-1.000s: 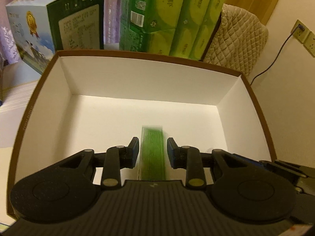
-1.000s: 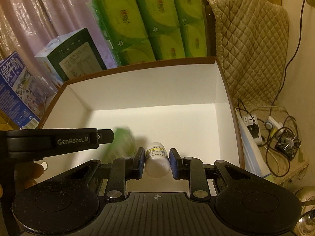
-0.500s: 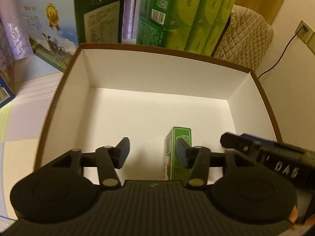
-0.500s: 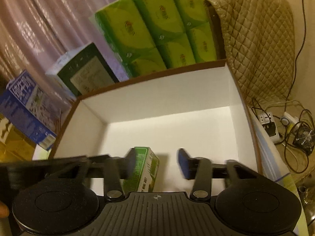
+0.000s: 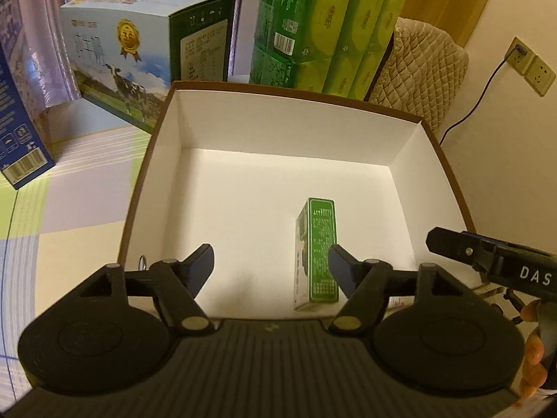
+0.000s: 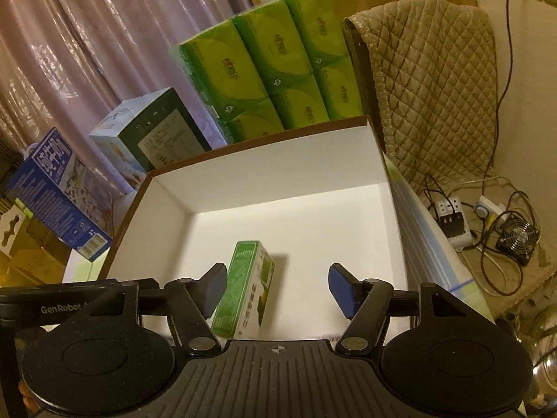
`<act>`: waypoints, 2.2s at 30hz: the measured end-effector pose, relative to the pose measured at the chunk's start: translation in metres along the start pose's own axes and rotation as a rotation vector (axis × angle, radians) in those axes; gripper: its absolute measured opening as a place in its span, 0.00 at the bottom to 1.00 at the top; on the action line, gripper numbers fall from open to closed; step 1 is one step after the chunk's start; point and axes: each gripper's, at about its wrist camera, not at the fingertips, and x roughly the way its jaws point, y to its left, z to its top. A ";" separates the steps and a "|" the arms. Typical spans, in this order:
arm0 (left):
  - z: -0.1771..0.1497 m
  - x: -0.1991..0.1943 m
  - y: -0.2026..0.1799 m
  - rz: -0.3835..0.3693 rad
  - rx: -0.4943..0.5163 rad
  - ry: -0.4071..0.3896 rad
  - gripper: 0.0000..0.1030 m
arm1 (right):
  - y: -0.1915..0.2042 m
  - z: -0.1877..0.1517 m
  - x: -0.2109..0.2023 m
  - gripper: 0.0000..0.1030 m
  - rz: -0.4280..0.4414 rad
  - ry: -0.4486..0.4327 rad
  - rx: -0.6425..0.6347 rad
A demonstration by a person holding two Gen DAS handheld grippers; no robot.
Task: Organize objects
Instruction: 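Lower the green box into the brown box and open the left tool while the right tool releases the bottle, then move both tools back toward the white cloth and the cream box, then grasp the white cloth with the left tool while the right tool grasps the white cream box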
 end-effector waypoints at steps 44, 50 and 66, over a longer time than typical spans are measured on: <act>-0.160 -0.139 0.086 0.150 -0.169 0.025 0.75 | 0.020 -0.125 -0.085 0.64 -0.023 0.137 0.003; -0.186 -0.141 0.096 0.170 -0.173 0.057 0.75 | 0.017 -0.141 -0.085 0.64 -0.041 0.167 -0.004; -0.243 -0.113 0.102 0.174 -0.169 0.182 0.75 | 0.009 -0.161 -0.076 0.64 -0.068 0.240 -0.003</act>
